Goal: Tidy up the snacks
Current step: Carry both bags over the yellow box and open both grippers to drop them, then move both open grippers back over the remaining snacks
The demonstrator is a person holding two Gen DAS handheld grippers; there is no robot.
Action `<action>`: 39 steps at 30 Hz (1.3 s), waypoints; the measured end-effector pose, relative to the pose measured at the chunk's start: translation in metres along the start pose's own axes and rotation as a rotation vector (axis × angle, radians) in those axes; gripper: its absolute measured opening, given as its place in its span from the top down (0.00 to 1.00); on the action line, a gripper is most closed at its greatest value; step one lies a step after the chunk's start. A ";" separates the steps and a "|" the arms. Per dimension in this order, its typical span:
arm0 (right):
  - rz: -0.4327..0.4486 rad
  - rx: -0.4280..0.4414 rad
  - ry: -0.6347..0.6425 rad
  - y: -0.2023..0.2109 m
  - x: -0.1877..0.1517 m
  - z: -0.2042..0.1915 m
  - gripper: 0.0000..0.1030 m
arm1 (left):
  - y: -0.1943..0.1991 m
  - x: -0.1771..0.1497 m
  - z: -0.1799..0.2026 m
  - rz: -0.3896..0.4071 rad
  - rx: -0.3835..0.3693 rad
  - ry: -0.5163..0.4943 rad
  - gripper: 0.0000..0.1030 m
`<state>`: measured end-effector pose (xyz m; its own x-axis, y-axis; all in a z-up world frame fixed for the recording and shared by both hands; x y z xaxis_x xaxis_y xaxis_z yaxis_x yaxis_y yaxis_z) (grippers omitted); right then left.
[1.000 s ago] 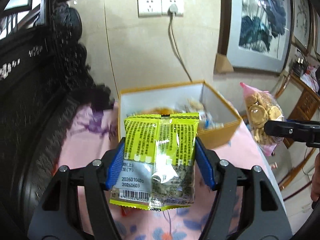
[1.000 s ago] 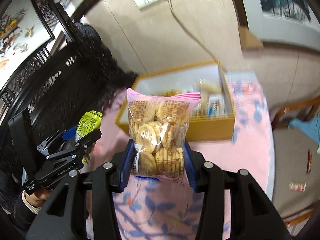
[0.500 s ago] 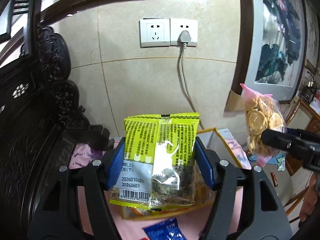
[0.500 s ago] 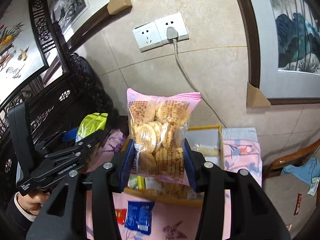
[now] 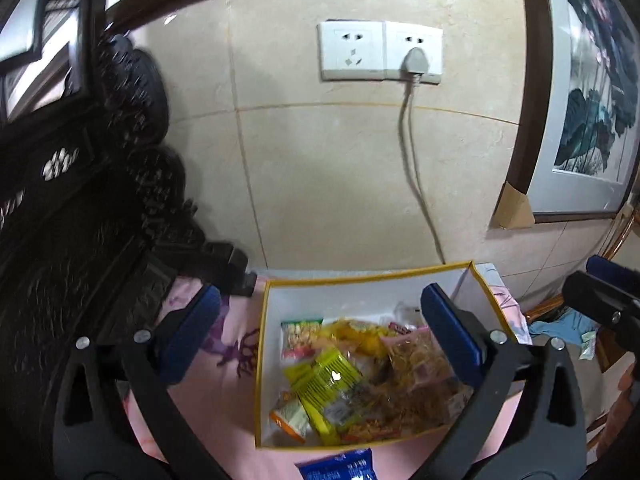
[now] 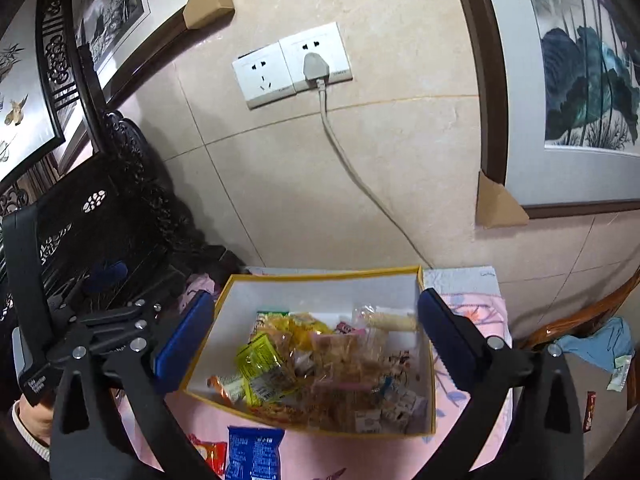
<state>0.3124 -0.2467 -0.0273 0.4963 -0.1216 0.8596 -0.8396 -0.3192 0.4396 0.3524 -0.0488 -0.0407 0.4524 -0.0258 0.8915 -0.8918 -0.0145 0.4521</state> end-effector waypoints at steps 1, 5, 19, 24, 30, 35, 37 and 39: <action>-0.008 0.003 -0.002 0.000 -0.002 -0.001 0.01 | 0.003 -0.003 -0.003 -0.009 -0.004 0.014 0.02; -0.042 0.028 -0.031 0.006 -0.019 -0.004 0.01 | 0.016 -0.017 -0.014 -0.025 0.008 0.040 0.02; -0.383 0.027 -0.108 0.007 -0.191 -0.021 0.01 | 0.089 -0.145 -0.050 -0.101 0.026 0.160 0.02; -0.489 0.030 -0.057 0.003 -0.235 -0.041 0.01 | 0.110 -0.211 -0.062 -0.209 0.049 0.190 0.02; -0.515 0.031 0.038 -0.010 -0.249 -0.063 0.01 | 0.129 -0.242 -0.078 -0.250 0.083 0.212 0.02; -0.526 0.014 0.063 -0.041 -0.246 -0.070 0.01 | 0.136 -0.243 -0.085 -0.237 0.096 0.243 0.02; -0.530 0.002 0.083 -0.054 -0.246 -0.072 0.01 | 0.137 -0.241 -0.086 -0.236 0.100 0.247 0.02; -0.546 -0.004 0.094 -0.068 -0.247 -0.075 0.01 | 0.137 -0.241 -0.088 -0.238 0.103 0.248 0.02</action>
<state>0.2300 -0.1240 -0.2500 0.8382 0.1449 0.5257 -0.4666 -0.3085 0.8289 0.1208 0.0432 -0.1907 0.6220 0.2337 0.7473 -0.7510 -0.0919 0.6538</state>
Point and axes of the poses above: each gripper's, at about its wrist camera, not at the fingertips, and y roughly against the way its jaws point, z to its right, x to its top, the point moved 2 cm from there along -y, roughly the way its jaws point, and after that the axes turned 7 degrees about z, right-handed, at the moved point
